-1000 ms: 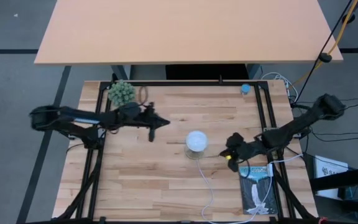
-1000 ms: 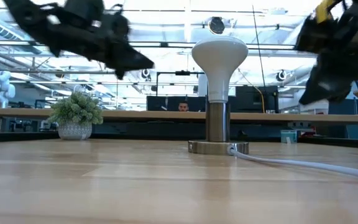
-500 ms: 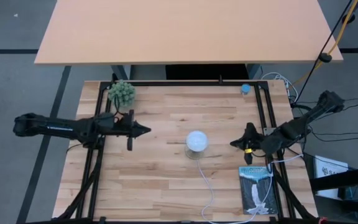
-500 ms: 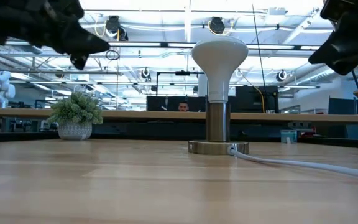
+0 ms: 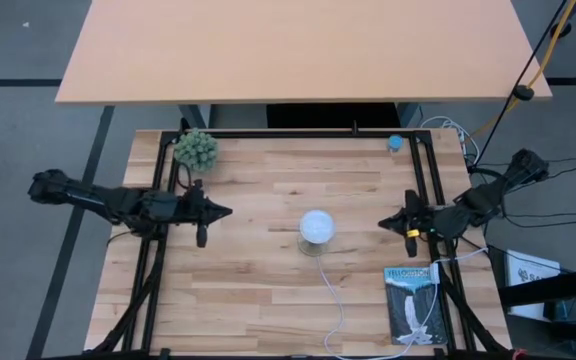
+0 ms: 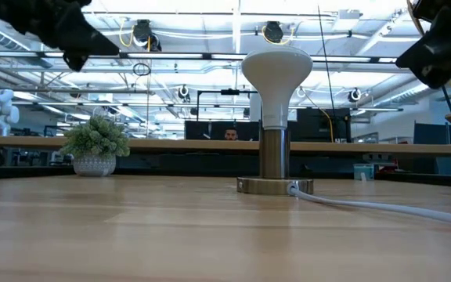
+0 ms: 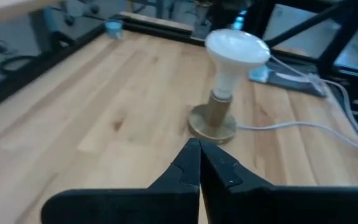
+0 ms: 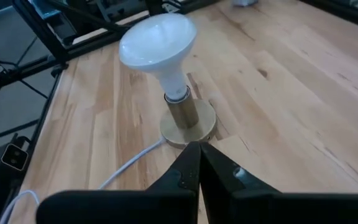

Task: Screw lightbulb
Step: Remove the light bulb from the lamp

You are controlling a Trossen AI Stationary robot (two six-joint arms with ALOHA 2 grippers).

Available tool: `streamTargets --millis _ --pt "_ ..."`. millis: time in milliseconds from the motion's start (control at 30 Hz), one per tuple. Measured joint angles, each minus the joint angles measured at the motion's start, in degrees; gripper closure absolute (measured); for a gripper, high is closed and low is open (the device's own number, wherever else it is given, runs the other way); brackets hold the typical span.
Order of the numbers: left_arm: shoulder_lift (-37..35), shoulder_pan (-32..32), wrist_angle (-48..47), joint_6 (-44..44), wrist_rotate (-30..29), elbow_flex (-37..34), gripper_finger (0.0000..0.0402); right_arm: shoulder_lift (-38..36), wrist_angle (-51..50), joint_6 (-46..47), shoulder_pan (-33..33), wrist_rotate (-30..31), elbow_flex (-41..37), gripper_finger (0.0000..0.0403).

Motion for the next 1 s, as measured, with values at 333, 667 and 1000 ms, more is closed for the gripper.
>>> streamTargets --millis 333,667,1000 --pt "5.0 -6.1 -1.7 -6.6 -7.4 2.2 0.0402 -2.6 -0.3 -4.1 0.0 -0.1 0.0 0.0403" --pt "11.7 -7.6 -0.3 -9.2 -7.4 2.2 0.0402 -3.7 -3.5 -4.0 -1.7 -0.4 0.0 0.0403" --pt "12.7 -4.4 0.4 -7.4 -6.6 2.2 0.0402 -3.8 -3.9 -0.1 -4.2 -3.2 0.0 0.0403"
